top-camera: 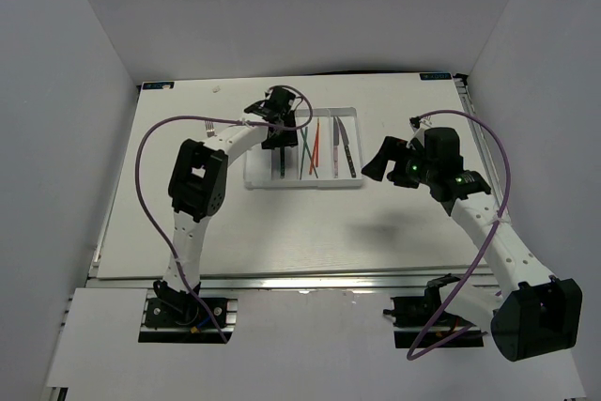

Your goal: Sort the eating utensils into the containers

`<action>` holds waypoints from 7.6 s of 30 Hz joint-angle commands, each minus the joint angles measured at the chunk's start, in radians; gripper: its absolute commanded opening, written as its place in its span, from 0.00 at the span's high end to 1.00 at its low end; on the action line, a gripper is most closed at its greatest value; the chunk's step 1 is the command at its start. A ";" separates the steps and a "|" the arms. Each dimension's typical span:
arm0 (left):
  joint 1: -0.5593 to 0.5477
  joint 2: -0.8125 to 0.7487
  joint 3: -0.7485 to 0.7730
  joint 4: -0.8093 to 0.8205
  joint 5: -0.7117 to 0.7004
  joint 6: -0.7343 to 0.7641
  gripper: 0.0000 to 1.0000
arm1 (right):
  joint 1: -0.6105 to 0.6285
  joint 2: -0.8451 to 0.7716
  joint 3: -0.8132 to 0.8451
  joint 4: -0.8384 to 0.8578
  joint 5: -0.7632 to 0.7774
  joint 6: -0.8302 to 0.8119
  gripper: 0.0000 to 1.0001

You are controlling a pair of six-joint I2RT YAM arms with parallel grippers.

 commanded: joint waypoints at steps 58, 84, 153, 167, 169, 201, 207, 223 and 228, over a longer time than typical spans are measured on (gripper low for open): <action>0.214 -0.268 -0.095 -0.156 0.042 0.131 1.00 | -0.013 -0.018 -0.027 0.051 -0.034 -0.034 0.11; 0.115 -0.138 -0.042 -0.190 0.052 0.113 0.75 | -0.013 -0.017 -0.028 0.050 -0.027 -0.024 0.11; 0.115 -0.925 -0.704 0.392 0.426 -0.088 0.02 | 0.282 0.491 0.409 -0.010 0.454 0.046 1.00; 0.108 -0.857 -0.806 0.626 0.562 -0.298 0.30 | 0.579 0.476 0.472 0.025 0.515 0.155 1.00; 0.108 -0.857 -0.816 0.624 0.550 -0.300 0.30 | 0.585 0.497 0.490 0.015 0.516 0.152 1.00; 0.109 -1.316 -0.934 -0.017 -0.553 -0.008 0.02 | 0.536 1.385 1.415 -0.050 0.487 0.204 0.98; 0.109 -1.314 -0.934 -0.015 -0.543 -0.004 0.02 | 0.534 1.410 1.415 -0.030 0.469 0.235 0.96; 0.109 -1.327 -0.937 -0.009 -0.529 0.004 0.02 | 0.550 1.332 1.402 -0.032 0.478 0.226 0.46; 0.111 -1.327 -0.934 -0.014 -0.553 -0.005 0.02 | 0.553 1.150 1.302 -0.036 0.504 0.206 0.11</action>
